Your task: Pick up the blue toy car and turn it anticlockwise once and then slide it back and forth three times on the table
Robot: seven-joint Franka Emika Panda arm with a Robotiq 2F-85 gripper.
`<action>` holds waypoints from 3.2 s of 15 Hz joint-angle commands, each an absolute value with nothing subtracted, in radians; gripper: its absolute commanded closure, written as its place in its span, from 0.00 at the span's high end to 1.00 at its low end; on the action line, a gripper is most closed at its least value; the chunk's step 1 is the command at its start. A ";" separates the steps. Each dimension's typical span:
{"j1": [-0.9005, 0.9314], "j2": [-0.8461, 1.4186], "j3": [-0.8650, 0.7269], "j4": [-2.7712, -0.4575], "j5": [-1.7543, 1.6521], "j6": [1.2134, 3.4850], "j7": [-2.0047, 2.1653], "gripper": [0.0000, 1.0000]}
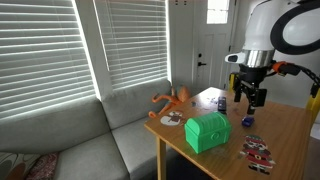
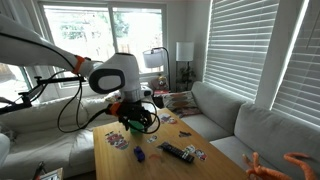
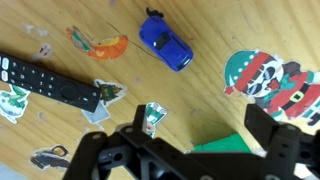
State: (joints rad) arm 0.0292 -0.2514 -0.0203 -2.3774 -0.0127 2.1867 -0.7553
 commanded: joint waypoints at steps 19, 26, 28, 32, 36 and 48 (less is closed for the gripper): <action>-0.033 -0.274 -0.008 -2.410 0.028 2.235 0.290 1.00; -0.038 -0.250 -0.002 -2.393 -0.002 2.247 0.340 1.00; -0.038 -0.250 -0.002 -2.392 -0.002 2.247 0.340 1.00; -0.041 -0.248 0.003 -2.390 0.046 2.252 0.435 1.00; -0.052 -0.245 0.026 -2.387 0.073 2.244 0.641 1.00; -0.096 -0.171 0.008 -2.367 0.083 2.220 1.127 1.00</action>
State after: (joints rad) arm -0.0870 -0.1972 0.0101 -2.3918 0.0570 2.2488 1.0457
